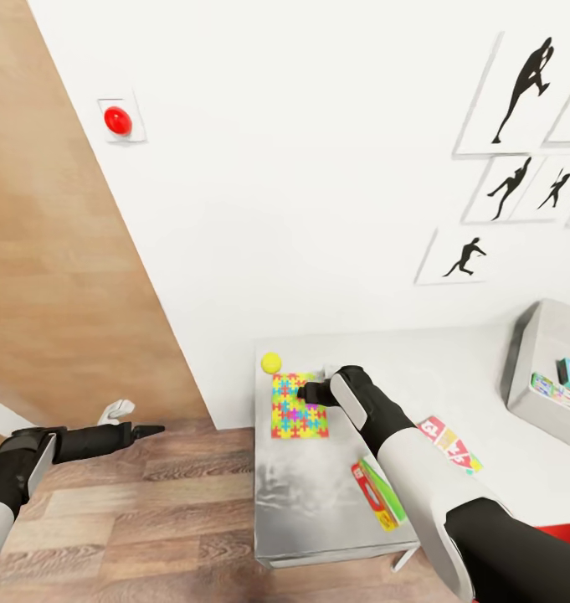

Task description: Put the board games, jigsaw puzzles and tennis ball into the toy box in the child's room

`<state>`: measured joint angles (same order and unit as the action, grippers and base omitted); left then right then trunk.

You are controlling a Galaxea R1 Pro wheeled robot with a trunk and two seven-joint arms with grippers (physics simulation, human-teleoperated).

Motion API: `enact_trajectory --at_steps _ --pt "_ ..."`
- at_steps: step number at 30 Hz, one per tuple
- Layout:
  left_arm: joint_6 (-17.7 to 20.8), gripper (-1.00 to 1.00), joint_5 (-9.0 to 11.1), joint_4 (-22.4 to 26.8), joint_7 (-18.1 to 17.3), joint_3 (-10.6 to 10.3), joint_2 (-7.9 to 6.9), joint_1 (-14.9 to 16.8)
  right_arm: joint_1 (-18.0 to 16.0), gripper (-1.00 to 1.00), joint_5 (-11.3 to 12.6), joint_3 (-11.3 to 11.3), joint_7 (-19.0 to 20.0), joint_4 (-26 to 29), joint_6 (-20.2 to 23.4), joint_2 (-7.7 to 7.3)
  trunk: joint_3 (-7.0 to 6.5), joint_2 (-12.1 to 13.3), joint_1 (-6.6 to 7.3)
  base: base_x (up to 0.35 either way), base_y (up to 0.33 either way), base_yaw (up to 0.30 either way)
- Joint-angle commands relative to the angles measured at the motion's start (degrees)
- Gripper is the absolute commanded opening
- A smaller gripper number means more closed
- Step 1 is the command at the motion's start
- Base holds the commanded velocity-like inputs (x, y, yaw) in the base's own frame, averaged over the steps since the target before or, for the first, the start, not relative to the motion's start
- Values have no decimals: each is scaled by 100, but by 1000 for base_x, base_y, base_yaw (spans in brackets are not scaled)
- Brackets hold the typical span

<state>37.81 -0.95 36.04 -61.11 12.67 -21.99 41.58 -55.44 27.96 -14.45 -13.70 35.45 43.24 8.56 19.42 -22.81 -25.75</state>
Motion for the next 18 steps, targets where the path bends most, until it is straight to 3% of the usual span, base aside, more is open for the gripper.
enact_trajectory --at_steps 1,18 --pt "51 100 -10 3 -25 16 2 5 -4 100 61 -23 -54 6 12 -3 10 -11 -4 43 0 0" --pt "51 100 -10 5 -25 15 4 6 -2 100 61 -23 -54 6 9 -3 10 -11 -4 31 5 0"
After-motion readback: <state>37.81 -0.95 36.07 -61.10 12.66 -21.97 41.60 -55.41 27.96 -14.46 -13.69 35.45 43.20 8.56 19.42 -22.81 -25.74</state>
